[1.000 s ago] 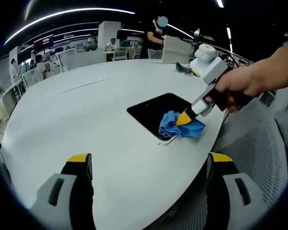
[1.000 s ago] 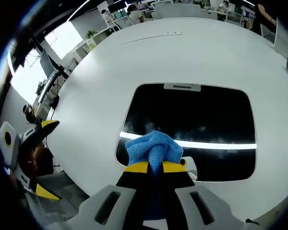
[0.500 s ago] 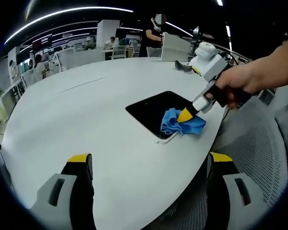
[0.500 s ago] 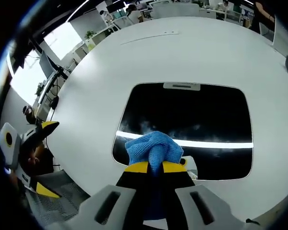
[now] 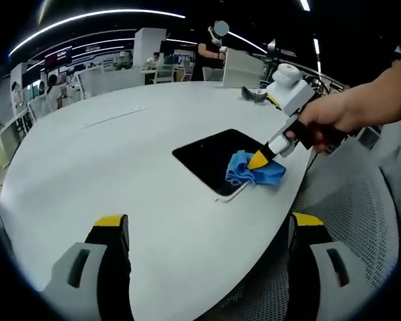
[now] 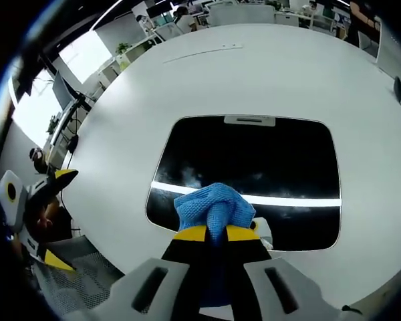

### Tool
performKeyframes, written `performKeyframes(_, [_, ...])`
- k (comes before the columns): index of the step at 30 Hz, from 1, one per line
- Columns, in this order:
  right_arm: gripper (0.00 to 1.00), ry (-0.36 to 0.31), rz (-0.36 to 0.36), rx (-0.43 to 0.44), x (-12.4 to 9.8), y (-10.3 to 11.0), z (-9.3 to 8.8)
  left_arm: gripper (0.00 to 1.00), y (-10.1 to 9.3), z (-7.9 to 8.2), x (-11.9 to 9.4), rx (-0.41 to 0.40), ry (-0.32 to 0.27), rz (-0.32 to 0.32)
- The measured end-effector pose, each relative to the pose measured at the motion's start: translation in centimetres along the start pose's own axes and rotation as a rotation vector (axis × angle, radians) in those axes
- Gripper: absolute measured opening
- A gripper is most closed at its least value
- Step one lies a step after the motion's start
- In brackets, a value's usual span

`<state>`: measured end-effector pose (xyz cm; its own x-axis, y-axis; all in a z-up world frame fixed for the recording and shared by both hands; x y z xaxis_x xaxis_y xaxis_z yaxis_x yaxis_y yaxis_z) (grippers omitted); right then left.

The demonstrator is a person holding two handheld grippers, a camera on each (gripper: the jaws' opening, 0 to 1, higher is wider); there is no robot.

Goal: Wipe the mirror surface with the cleaning cloth until all visible marks leave the cleaned area.

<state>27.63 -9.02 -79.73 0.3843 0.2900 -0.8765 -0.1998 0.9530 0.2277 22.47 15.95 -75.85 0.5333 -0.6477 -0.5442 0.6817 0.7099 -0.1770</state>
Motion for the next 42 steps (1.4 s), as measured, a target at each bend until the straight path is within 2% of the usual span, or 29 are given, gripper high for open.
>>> performKeyframes(2, [0.03, 0.002, 0.001, 0.003, -0.1, -0.2, 0.0, 0.99, -0.1, 0.0, 0.1, -0.022, 0.012, -0.023])
performKeyframes(8, [0.03, 0.003, -0.008, -0.019, -0.3, -0.7, -0.1, 0.99, -0.8, 1.0, -0.2, -0.026, -0.035, -0.043])
performKeyframes(10, [0.03, 0.004, -0.007, -0.024, -0.3, -0.7, -0.2, 0.99, -0.5, 0.5, 0.0, 0.068, 0.001, -0.010])
performKeyframes(11, [0.03, 0.005, -0.008, -0.029, -0.3, -0.6, -0.2, 0.99, -0.5, 0.4, 0.1, 0.038, -0.006, -0.018])
performKeyframes(16, [0.03, 0.004, -0.013, -0.022, -0.2, -0.7, 0.0, 0.98, -0.2, 0.2, 0.3, 0.007, -0.018, -0.010])
performKeyframes(26, [0.03, 0.003, -0.014, -0.004, 0.2, -0.8, 0.9, 0.97, 0.2, 0.1, 0.0, -0.016, -0.024, 0.010])
performKeyframes(35, [0.03, 0.001, -0.019, -0.012, 0.8, -1.1, 2.1, 0.98, 0.4, -0.3, 0.2, 0.003, 0.012, 0.024])
performKeyframes(42, [0.03, 0.002, -0.024, -0.015, 1.2, -1.3, 3.0, 0.97, 0.5, -0.1, 0.2, -0.026, -0.007, 0.021])
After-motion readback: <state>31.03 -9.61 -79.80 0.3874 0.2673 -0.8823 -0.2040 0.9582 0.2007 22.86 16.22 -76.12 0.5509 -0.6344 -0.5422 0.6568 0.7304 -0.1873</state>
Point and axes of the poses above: the point that each gripper's makers call its tool centre point, and the gripper's own axes: x roughly forward along the fingers, y roughly to its left, z roughly out of its top, the point moved 8 cm from there along -x, roughly backward along the fingers, and after that the axes turned 1 degree about -z, right-handed, at the moved point
